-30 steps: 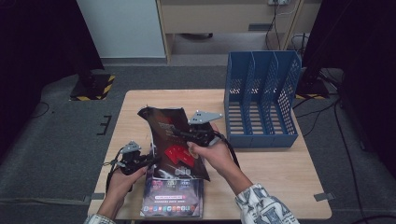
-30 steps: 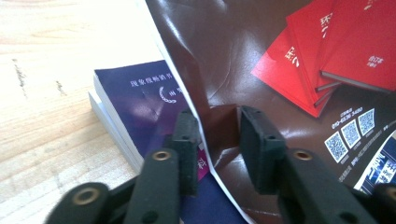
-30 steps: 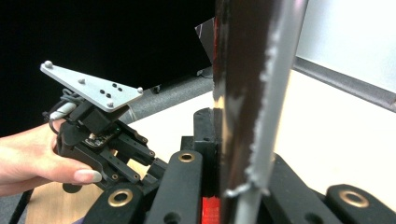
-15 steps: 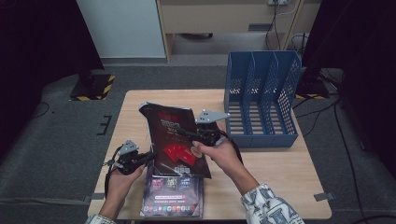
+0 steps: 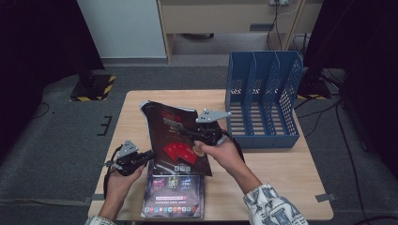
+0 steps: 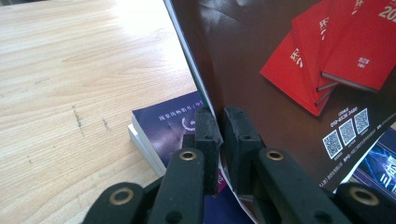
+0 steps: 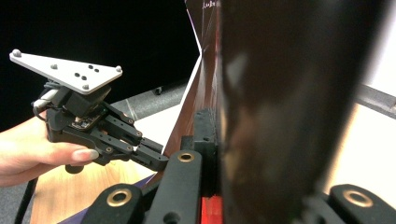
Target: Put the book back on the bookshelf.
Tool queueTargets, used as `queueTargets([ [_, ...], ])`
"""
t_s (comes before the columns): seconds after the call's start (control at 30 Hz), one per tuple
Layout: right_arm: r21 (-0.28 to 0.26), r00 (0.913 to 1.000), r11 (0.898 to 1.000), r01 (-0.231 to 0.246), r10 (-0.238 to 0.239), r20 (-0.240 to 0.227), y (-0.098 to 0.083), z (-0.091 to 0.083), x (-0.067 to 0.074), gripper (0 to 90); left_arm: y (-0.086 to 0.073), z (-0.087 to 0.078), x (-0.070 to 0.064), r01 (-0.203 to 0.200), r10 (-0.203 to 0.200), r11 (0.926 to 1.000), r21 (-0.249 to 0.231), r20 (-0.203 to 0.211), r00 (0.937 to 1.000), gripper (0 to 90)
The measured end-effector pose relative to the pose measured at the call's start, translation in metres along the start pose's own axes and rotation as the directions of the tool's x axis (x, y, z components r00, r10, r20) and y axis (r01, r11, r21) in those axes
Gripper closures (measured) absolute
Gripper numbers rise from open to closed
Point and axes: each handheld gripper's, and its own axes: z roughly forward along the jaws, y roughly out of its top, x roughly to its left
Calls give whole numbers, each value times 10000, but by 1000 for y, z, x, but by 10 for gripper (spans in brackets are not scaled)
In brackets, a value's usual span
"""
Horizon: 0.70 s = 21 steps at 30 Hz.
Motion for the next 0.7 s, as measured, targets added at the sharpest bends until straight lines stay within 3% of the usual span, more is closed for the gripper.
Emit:
queueTargets([
  [0.7,-9,10000,10000,-97,97,19,2,0,-2,836,1,-2,0,-62,60,9998,-178,-143,9999,864],
])
